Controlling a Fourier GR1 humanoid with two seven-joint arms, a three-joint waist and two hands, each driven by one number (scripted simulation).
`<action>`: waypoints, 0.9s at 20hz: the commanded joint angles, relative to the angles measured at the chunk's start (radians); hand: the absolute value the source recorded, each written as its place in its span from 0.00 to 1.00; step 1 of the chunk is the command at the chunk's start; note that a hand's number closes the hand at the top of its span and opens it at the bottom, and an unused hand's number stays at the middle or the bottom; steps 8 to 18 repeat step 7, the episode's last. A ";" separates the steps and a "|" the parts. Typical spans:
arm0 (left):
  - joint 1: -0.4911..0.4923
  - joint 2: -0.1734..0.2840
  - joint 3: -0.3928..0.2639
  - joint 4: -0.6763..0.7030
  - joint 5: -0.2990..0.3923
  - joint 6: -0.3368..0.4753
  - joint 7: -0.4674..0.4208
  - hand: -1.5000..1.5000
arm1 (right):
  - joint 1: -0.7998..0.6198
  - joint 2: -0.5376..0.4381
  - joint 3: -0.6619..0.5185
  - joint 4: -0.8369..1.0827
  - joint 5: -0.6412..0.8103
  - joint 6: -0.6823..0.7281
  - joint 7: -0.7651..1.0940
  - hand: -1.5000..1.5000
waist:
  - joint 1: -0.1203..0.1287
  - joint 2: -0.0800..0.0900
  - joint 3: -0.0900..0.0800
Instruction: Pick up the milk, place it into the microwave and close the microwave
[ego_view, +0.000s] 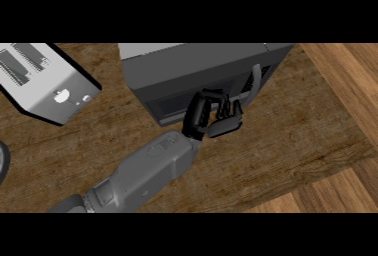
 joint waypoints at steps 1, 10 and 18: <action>-0.086 0.001 0.042 0.061 0.020 -0.004 0.006 1.00 | -0.021 -0.011 0.001 0.033 -0.016 0.025 -0.006 0.00 | -0.004 0.012 -0.001; -0.101 0.001 0.029 0.063 0.042 -0.003 0.001 1.00 | -0.044 -0.039 -0.004 0.070 -0.022 0.038 0.001 0.00 | -0.006 0.009 0.000; -0.101 0.001 0.029 0.063 0.042 -0.003 0.001 1.00 | -0.044 -0.039 -0.004 0.070 -0.022 0.038 0.001 0.00 | -0.006 0.009 0.000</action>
